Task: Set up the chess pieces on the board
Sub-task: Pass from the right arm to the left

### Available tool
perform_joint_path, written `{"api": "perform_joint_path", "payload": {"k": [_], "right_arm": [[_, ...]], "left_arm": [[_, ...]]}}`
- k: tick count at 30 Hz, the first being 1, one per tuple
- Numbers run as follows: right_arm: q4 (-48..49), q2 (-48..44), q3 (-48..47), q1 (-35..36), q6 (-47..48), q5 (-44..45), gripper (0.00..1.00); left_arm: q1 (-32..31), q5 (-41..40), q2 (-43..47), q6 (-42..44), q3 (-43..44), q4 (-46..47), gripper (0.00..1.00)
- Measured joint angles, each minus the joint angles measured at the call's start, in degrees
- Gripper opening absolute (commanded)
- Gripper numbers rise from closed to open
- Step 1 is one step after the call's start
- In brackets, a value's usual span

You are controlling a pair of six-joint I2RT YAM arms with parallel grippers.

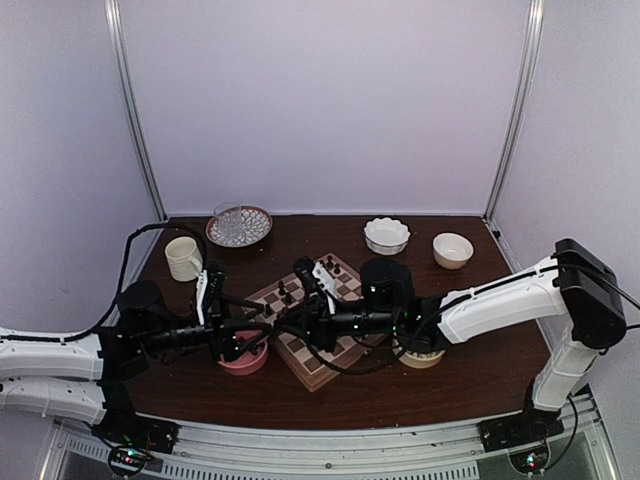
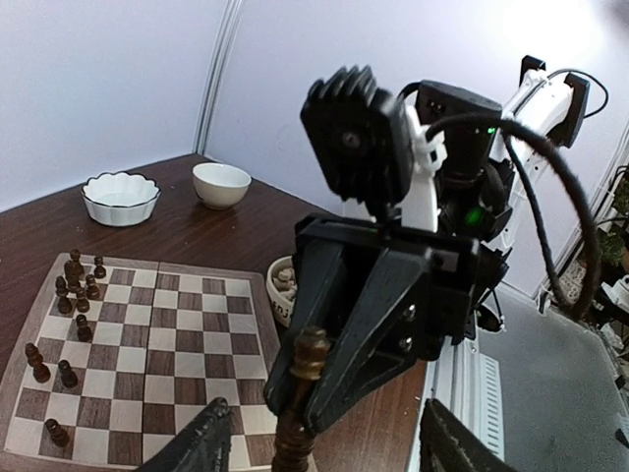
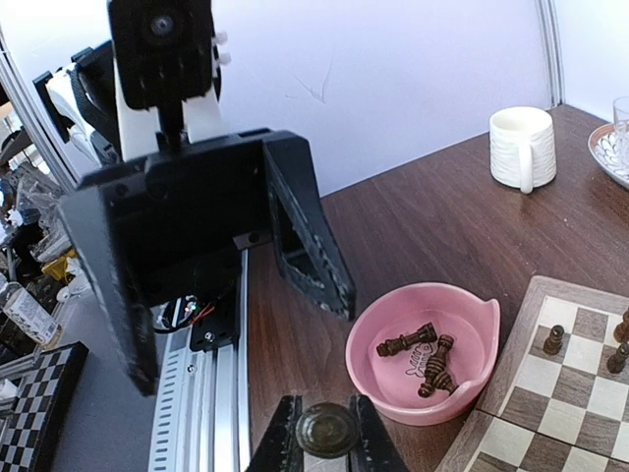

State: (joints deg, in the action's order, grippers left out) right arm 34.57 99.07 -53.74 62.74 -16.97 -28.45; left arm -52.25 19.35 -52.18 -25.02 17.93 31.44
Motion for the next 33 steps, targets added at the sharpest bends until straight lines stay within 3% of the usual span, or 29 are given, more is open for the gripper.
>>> {"api": "perform_joint_path", "payload": {"k": [12,19,24,33], "right_arm": [[0.81,-4.04,1.09,0.00,0.00,-0.02,0.09],[0.76,-4.04,1.60,0.00,0.02,0.04,0.08],[-0.28,-4.24,1.66,-0.02,0.68,1.84,0.07],[-8.37,-5.03,1.60,-0.96,5.07,15.67,0.07]], "left_arm": [[0.00,3.02,-5.44,2.60,0.13,-0.26,0.37],[-0.09,4.55,-8.11,2.93,1.42,-1.57,0.02],[-0.11,4.22,-8.98,3.37,2.67,-3.41,0.00],[-0.11,-3.19,-6.49,4.83,5.18,-14.53,0.00]]}}
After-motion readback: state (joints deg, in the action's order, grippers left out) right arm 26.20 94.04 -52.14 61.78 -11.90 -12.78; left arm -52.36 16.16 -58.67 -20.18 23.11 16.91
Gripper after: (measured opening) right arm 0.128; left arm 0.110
